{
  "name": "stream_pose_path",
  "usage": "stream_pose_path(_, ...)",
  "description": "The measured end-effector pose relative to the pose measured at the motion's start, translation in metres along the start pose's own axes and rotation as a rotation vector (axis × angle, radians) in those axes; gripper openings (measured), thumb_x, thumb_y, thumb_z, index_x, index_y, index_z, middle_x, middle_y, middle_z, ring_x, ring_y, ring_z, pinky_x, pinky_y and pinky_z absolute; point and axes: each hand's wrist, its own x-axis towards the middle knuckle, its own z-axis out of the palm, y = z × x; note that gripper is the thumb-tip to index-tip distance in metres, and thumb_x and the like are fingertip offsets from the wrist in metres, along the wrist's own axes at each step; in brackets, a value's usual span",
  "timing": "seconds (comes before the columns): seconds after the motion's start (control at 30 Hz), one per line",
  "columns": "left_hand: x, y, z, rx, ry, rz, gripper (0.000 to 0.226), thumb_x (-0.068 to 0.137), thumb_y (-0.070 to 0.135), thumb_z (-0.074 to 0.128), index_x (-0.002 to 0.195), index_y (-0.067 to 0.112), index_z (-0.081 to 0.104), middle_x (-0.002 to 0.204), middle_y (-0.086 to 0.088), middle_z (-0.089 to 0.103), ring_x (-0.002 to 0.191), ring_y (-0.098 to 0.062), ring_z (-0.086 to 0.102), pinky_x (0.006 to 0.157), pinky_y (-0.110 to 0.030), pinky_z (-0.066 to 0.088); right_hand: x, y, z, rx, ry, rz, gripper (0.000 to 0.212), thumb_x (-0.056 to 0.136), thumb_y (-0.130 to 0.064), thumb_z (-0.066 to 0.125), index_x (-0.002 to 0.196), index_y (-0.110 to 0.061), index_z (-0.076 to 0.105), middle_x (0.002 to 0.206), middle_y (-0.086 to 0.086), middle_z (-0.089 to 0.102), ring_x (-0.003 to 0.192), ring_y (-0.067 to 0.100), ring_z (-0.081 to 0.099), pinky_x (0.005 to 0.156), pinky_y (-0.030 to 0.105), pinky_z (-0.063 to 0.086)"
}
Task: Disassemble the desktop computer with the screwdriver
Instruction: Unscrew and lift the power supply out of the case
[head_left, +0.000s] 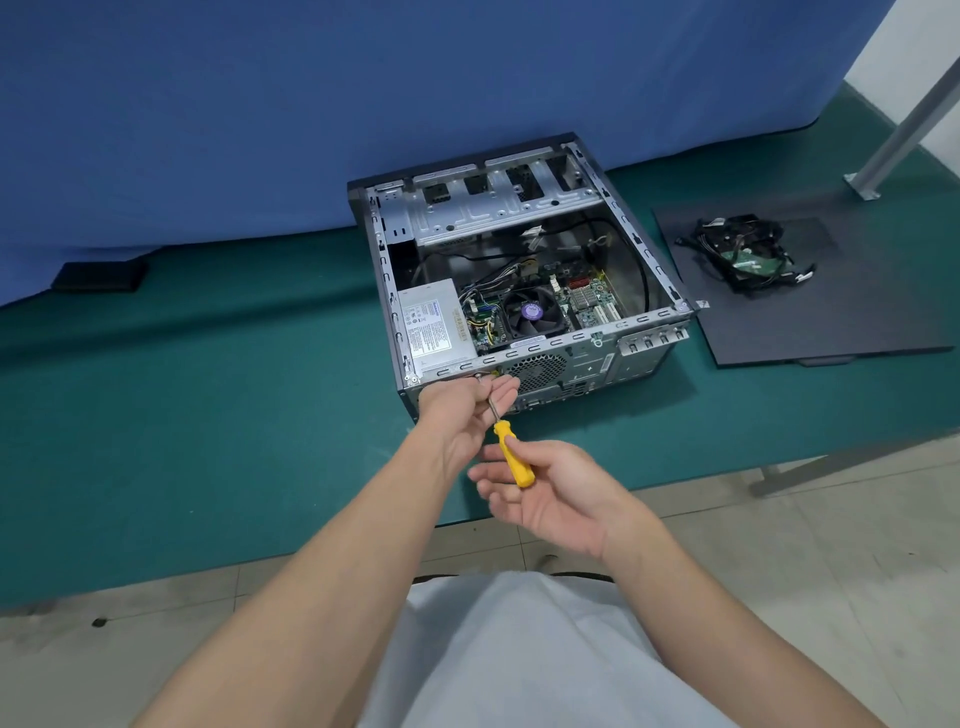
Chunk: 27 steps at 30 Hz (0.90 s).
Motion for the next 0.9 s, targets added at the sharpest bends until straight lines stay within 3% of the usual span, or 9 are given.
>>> stream_pose_path(0.07,0.0,-0.001,-0.002,0.011,-0.013,-0.003,0.017,0.095,-0.013,0.039,0.086,-0.008,0.052,0.084,-0.024,0.064,0.089,-0.034,0.065,0.071,-0.034,0.059,0.003,0.003,0.001,-0.104,0.075,-0.07,0.014,0.099,-0.004,0.044,0.094,0.004,0.055,0.07,0.017,0.062,0.053,0.021,0.063,0.046,0.024,0.052)
stream_pose_path(0.17,0.002,-0.002,-0.004,0.145,0.108,0.072,0.005,0.089,-0.013,0.054,0.091,-0.011,0.059,0.086,-0.023,0.067,0.074,-0.027,0.07,0.062,-0.028,0.06,0.012,0.017,0.007,-0.781,0.396,-0.246,0.006,0.099,-0.006,0.044,0.097,-0.003,0.049,0.079,0.015,0.062,0.048,0.017,0.063,0.045,0.024,0.05)
stream_pose_path(0.23,0.005,-0.005,-0.004,0.211,0.192,0.122,0.009,0.086,-0.014,0.06,0.095,-0.012,0.061,0.089,-0.023,0.069,0.069,-0.025,0.071,0.055,-0.025,0.058,0.018,0.023,0.006,-1.022,0.482,-0.324,0.003,0.098,-0.008,0.045,0.099,-0.006,0.047,0.087,0.017,0.064,0.048,0.016,0.064,0.046,0.023,0.05)
stream_pose_path(0.3,0.005,-0.005,-0.001,0.23,0.219,0.143,0.005,0.089,-0.012,0.057,0.091,-0.01,0.06,0.088,-0.023,0.068,0.069,-0.024,0.071,0.054,-0.024,0.057,0.017,0.021,0.002,-0.853,0.413,-0.294,0.004,0.097,-0.011,0.05,0.094,-0.007,0.049,0.08,0.015,0.063,0.051,0.018,0.064,0.05,0.025,0.053)
stream_pose_path(0.47,0.001,-0.003,-0.003,0.086,0.075,0.075,0.015,0.095,-0.012,0.043,0.086,-0.007,0.054,0.082,-0.021,0.065,0.073,-0.026,0.067,0.061,-0.026,0.059,0.004,0.007,-0.008,-0.013,0.031,0.03,0.018,0.098,-0.011,0.049,0.102,0.006,0.056,0.079,0.023,0.064,0.063,0.027,0.065,0.054,0.031,0.055)
stream_pose_path(0.53,-0.001,-0.004,-0.006,0.061,0.049,0.067,0.013,0.094,-0.012,0.044,0.088,-0.009,0.055,0.086,-0.023,0.065,0.074,-0.027,0.067,0.062,-0.026,0.059,0.007,0.009,-0.006,-0.1,0.054,-0.028,0.013,0.098,-0.004,0.047,0.1,0.005,0.055,0.075,0.02,0.064,0.058,0.023,0.064,0.05,0.027,0.053)
stream_pose_path(0.67,-0.002,-0.008,-0.003,0.155,0.145,0.139,0.016,0.086,-0.017,0.057,0.099,-0.008,0.056,0.094,-0.025,0.066,0.078,-0.029,0.07,0.064,-0.027,0.06,0.014,0.021,0.006,-0.916,0.447,-0.27,0.005,0.095,-0.01,0.054,0.091,-0.009,0.051,0.07,0.008,0.066,0.047,0.012,0.065,0.043,0.015,0.046)
stream_pose_path(0.73,-0.001,-0.009,0.0,0.182,0.176,0.153,0.013,0.088,-0.017,0.054,0.09,-0.004,0.055,0.088,-0.023,0.066,0.076,-0.028,0.07,0.061,-0.027,0.06,0.017,0.022,0.005,-1.046,0.519,-0.32,0.007,0.092,-0.013,0.058,0.091,-0.012,0.051,0.068,0.006,0.068,0.044,0.009,0.064,0.041,0.011,0.041)
stream_pose_path(0.9,0.0,-0.005,0.0,0.044,0.045,0.049,0.017,0.095,-0.014,0.041,0.085,-0.006,0.052,0.083,-0.023,0.063,0.073,-0.029,0.066,0.059,-0.027,0.059,0.003,0.003,-0.002,-0.073,0.056,-0.027,0.016,0.098,-0.013,0.051,0.095,0.001,0.057,0.076,0.018,0.064,0.058,0.023,0.063,0.049,0.026,0.052)
